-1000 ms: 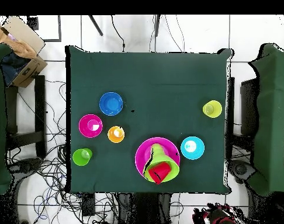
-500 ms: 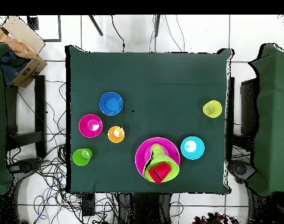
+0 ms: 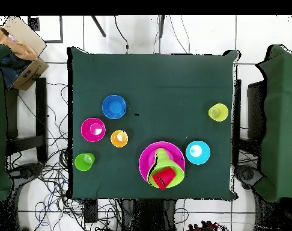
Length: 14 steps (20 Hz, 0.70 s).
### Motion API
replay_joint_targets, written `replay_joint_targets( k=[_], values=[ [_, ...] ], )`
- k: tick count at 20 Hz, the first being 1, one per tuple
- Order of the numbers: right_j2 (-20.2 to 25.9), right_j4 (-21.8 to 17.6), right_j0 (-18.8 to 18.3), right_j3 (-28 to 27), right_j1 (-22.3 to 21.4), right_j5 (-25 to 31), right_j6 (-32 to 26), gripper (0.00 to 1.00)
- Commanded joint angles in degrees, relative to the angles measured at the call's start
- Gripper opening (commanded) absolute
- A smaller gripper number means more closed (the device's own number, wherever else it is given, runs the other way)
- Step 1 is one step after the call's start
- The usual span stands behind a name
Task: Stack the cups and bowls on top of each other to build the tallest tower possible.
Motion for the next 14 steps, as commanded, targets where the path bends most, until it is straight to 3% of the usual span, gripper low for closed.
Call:
replay_joint_targets(
  k=[1, 3, 4, 6, 9, 11, 14],
  values=[
    [-6.27, -5.67, 5.66, -8.40, 11.51, -3.56, 12.24, 1.00],
    [-7.64, -6.34, 7.71, -9.18, 13.23, -5.28, 13.93, 1.00],
    [-9.58, -6.58, 10.57, -10.24, 15.26, -7.14, 16.30, 1.00],
    [-15.73, -6.42, 18.51, -13.43, 21.33, -13.40, 22.37, 1.00],
    [-25.21, -1.19, 29.21, -18.04, 33.36, -26.21, 26.98, 1.00],
    [-27.55, 1.91, 30.66, -19.00, 38.19, -31.95, 25.99, 1.00],
    [-27.22, 2.08, 28.37, -19.23, 41.40, -35.57, 23.78, 1.00]
  ],
)
